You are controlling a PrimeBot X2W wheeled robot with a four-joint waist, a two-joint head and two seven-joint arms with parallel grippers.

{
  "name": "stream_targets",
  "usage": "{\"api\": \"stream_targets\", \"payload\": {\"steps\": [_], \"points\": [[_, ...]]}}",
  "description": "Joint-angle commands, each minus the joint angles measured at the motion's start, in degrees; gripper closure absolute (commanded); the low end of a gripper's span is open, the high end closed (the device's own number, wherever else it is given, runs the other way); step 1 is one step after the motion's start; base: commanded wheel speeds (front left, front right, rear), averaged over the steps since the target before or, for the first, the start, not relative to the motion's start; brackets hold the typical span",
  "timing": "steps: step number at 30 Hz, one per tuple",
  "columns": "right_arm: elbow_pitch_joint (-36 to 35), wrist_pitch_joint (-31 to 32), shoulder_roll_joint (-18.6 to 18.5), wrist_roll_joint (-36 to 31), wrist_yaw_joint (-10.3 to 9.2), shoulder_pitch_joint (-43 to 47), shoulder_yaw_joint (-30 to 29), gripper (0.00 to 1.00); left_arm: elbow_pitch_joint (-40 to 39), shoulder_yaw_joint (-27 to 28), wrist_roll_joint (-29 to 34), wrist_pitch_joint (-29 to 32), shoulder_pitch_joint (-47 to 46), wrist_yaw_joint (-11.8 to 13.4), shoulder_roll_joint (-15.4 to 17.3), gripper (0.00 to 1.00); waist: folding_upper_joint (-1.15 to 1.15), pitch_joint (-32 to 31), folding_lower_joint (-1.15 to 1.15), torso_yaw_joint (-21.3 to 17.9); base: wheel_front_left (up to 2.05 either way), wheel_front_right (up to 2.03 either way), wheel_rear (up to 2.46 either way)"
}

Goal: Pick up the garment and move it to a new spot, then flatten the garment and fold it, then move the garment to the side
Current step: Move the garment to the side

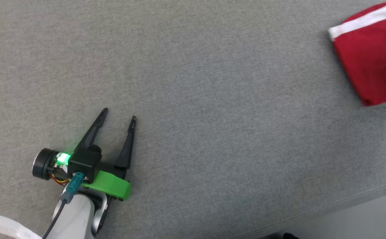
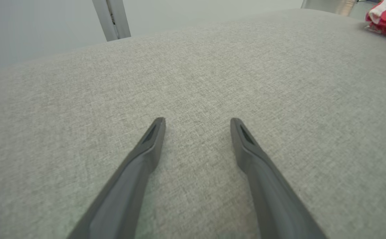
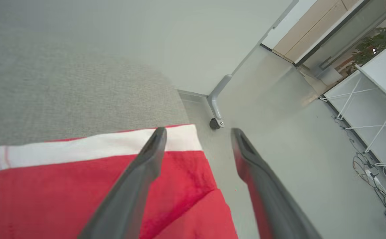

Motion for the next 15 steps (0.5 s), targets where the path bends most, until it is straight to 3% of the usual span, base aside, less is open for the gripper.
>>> {"api": "stream_targets", "payload": {"steps": [1, 5, 9, 15], "points": [[-0.85, -0.78, 1.28, -1.00, -0.09, -0.44, -1.17, 0.00, 0.32, 0.39, -0.06, -0.01, -0.89, 0.07, 0.12, 0.00, 0.00, -0.34, -0.01, 0.69, 0.00, 0.00, 0.00], [-4.99, -1.98, 5.91, -0.95, -0.10, -1.00, -2.96, 0.00, 0.69, 1.26, 0.05, -0.01, -0.03, 0.07, -0.85, 0.00, 0.00, -2.73, -0.01, 1.18, 0.00, 0.00, 0.00], [-13.77, -2.01, 10.00, 5.50, -0.09, 1.53, 2.98, 0.00, 1.14, 3.22, 0.28, -0.01, 1.10, 0.09, -2.01, 0.00, 0.00, -5.30, -0.01, 1.65, 0.00, 0.00, 0.00], [-24.80, -2.04, 12.37, 16.25, -0.09, 9.84, 13.35, 0.00, 2.75, 5.66, 0.05, -0.01, 2.25, 0.09, -3.79, 0.00, 0.00, -9.57, -0.01, 3.46, 0.00, 0.00, 0.00]]}}
